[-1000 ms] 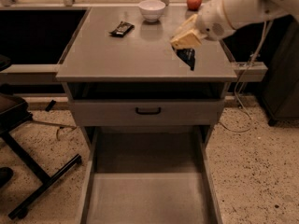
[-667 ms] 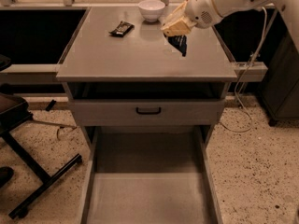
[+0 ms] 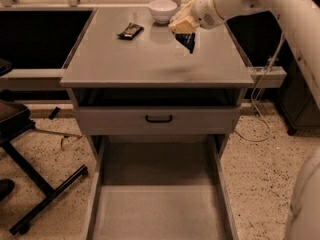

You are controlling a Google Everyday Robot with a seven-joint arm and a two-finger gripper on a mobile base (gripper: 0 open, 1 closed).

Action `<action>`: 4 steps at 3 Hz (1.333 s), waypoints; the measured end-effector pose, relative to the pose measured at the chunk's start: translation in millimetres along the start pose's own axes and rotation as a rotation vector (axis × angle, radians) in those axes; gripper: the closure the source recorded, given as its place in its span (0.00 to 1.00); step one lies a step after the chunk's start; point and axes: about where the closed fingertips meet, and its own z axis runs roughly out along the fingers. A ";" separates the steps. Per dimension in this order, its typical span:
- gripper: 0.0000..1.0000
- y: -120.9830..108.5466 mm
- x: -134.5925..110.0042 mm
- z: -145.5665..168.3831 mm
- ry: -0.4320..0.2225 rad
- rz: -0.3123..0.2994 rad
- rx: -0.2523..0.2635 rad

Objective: Pick rxbar blueberry from middle drawer and place on counter

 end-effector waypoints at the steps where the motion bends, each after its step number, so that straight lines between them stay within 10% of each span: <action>1: 1.00 -8.9 13.9 22.3 0.023 0.023 0.002; 4: 1.00 26.1 27.8 46.4 0.041 0.111 -0.145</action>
Offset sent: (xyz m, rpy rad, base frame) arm 0.0193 0.0084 -0.0428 -0.0251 0.1229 -0.0205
